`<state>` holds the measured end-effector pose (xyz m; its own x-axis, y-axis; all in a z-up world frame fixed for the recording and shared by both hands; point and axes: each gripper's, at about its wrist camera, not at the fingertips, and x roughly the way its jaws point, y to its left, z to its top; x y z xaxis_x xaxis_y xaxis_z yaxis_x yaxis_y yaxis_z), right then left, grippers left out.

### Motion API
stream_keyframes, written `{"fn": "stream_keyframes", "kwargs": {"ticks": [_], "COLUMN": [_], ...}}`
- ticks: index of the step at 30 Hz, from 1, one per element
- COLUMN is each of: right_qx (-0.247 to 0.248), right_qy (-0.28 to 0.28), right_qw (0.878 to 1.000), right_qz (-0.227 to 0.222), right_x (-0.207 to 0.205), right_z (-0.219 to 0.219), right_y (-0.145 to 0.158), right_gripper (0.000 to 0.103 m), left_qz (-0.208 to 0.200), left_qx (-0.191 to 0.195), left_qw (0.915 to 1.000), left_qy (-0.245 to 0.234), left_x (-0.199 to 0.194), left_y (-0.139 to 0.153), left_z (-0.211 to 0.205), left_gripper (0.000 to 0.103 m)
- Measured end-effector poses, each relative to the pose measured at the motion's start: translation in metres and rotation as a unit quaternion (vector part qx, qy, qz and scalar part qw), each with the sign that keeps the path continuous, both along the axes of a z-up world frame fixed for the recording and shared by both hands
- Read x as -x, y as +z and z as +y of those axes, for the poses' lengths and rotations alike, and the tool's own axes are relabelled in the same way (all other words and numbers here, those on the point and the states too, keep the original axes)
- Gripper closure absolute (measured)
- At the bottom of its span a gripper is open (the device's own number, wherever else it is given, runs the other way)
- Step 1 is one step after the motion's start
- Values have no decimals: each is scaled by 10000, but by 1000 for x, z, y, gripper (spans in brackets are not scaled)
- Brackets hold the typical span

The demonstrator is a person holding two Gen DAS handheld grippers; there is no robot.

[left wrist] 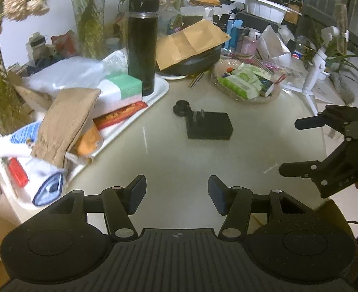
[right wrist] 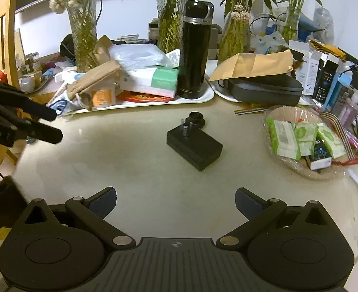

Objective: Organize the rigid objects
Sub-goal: 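Move the right gripper onto the black power adapter and close on it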

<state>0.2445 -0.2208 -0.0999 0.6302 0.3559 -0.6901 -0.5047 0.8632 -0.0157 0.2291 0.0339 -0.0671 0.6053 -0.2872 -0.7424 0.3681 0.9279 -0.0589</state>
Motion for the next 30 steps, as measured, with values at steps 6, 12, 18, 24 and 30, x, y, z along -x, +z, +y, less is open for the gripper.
{"fn": "stream_keyframes", "kwargs": {"ticks": [6, 12, 18, 24, 30], "right_qx": [-128, -188, -114, -83, 49], "right_qy": [-21, 46, 156, 346, 551], "right_qw": [9999, 9998, 9998, 9993, 9985], "right_qz": [19, -12, -60, -83, -12], "right_x": [-32, -66, -99, -127, -144], "right_z": [-7, -3, 7, 21, 34], "right_y": [-14, -31, -48, -60, -73], "right_gripper": [0, 0, 0, 1, 16], "left_qz": [-24, 61, 75, 296, 343], "left_qx": [-51, 51, 14, 230, 232], "left_qw": [9999, 9994, 9993, 9985, 9985], "left_qy": [146, 335, 374, 390, 344], "left_x": [-10, -17, -19, -23, -25], "left_y": [-6, -7, -8, -10, -14], "left_z": [0, 5, 6, 6, 4], "left_gripper": [47, 47, 47, 47, 47]}}
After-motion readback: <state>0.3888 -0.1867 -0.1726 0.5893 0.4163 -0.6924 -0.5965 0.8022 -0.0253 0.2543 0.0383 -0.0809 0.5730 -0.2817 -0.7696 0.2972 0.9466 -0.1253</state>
